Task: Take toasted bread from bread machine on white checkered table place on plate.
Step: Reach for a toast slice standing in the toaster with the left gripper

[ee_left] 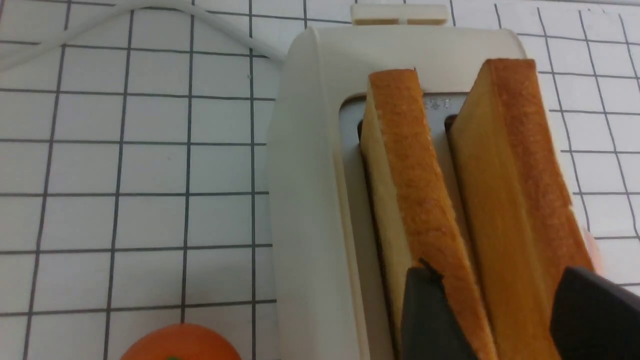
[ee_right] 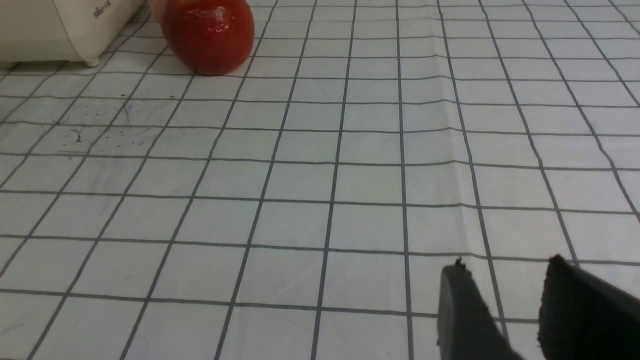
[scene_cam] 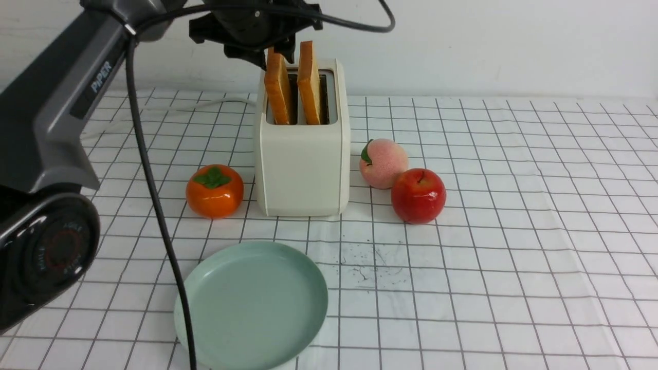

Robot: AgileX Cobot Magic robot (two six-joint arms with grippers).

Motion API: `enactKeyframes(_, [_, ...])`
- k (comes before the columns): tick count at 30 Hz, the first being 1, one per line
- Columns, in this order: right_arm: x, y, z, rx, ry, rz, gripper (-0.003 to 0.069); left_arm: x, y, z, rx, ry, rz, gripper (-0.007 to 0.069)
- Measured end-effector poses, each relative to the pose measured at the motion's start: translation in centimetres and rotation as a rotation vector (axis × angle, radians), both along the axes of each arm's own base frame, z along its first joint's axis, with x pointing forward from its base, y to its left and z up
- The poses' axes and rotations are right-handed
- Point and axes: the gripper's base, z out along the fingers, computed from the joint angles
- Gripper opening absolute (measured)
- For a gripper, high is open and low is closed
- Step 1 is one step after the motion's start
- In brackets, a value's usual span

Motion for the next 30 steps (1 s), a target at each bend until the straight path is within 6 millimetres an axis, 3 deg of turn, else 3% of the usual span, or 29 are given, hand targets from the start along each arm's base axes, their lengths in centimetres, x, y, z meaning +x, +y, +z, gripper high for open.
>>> enactKeyframes(11, [0.0,0.0,0.0,0.000,0.000,0.000,0.0240,2.0,-0.1,-2.8,0.061,-0.030,0.037,0.0344])
enactKeyframes(17, [0.0,0.0,0.0,0.000,0.000,0.000,0.0240,2.6,-0.3,-3.6,0.059,-0.041,0.035,0.0257])
enactKeyframes(22, [0.0,0.0,0.0,0.000,0.000,0.000,0.0240,2.7,-0.3,-3.4,0.048,-0.061,0.032,0.0099])
enactKeyframes(26, [0.0,0.0,0.0,0.000,0.000,0.000,0.0240,2.7,-0.3,-3.4,0.048,-0.063,0.032,0.0095])
enactKeyframes(30, [0.0,0.0,0.0,0.000,0.000,0.000,0.0240,2.0,-0.1,-1.8,0.040,-0.090,0.034,0.0095])
